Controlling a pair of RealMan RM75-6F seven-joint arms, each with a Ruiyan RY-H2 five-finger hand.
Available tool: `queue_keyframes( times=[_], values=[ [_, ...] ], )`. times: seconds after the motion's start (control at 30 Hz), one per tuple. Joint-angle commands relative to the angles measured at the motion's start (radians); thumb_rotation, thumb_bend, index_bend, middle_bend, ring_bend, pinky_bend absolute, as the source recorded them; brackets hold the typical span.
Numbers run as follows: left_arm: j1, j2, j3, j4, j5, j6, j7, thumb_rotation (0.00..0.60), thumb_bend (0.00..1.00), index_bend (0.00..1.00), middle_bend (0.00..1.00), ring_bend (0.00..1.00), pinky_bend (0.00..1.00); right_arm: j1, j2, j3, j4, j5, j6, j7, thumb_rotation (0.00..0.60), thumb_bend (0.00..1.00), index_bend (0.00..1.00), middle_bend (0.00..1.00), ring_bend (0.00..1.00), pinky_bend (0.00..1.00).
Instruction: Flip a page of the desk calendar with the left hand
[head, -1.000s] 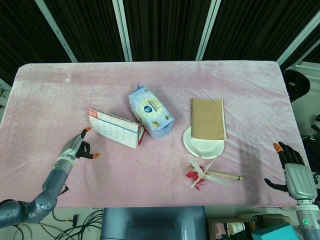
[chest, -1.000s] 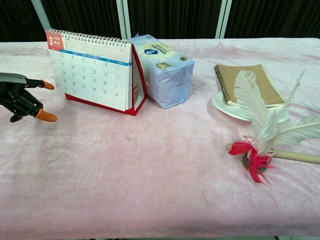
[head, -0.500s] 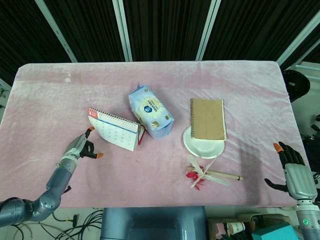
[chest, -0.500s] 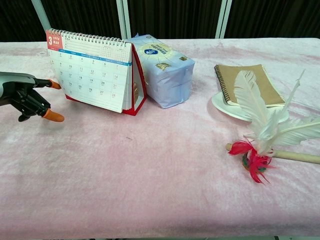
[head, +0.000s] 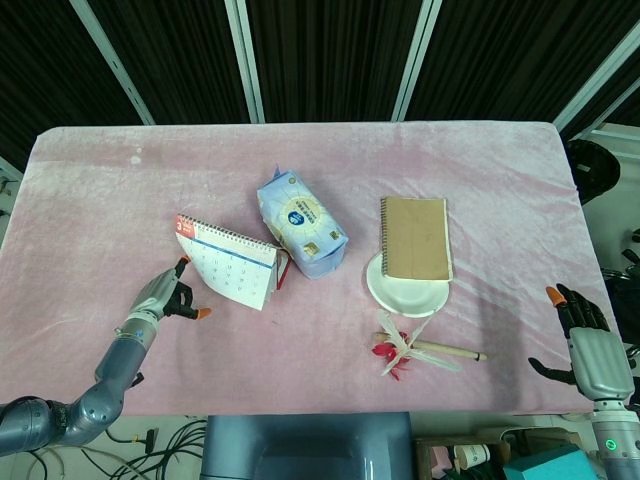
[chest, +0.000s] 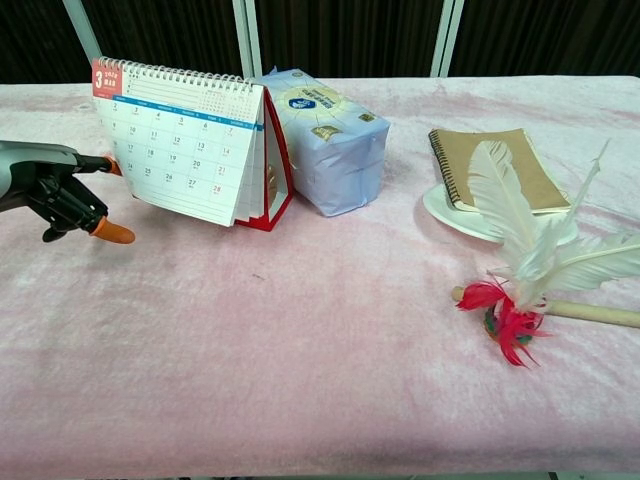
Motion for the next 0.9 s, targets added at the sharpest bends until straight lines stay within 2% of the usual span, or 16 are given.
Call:
queue_keyframes(
  times=[0.03, 0.3, 0.63, 0.9],
  values=[
    [-0.001, 0.002, -0.001, -0.006, 0.004, 0.003, -0.001, 0.600, 0.19, 0.00, 0.76, 0.79, 0.76, 0.000, 0.000, 0.000, 0.000, 0.000, 0.001, 0.000, 0.600, 0.09, 0.00, 0.00, 0.00, 0.07],
    [-0.003, 0.008, 0.003, -0.037, 0.020, 0.005, -0.003, 0.600, 0.19, 0.00, 0.76, 0.79, 0.76, 0.000, -0.001, 0.000, 0.001, -0.002, 0.002, -0.001, 0.600, 0.09, 0.00, 0.00, 0.00, 0.07],
    [0.006, 0.031, 0.012, -0.099, 0.057, 0.019, -0.015, 0.600, 0.19, 0.09, 0.76, 0.79, 0.76, -0.001, -0.001, -0.001, 0.002, -0.005, 0.005, -0.001, 0.600, 0.09, 0.00, 0.00, 0.00, 0.07],
    [0.042, 0.066, 0.015, -0.159, 0.116, 0.040, -0.059, 0.600, 0.19, 0.10, 0.76, 0.79, 0.76, -0.002, 0.000, -0.003, 0.001, -0.008, 0.006, -0.001, 0.600, 0.09, 0.00, 0.00, 0.00, 0.07]
  ],
)
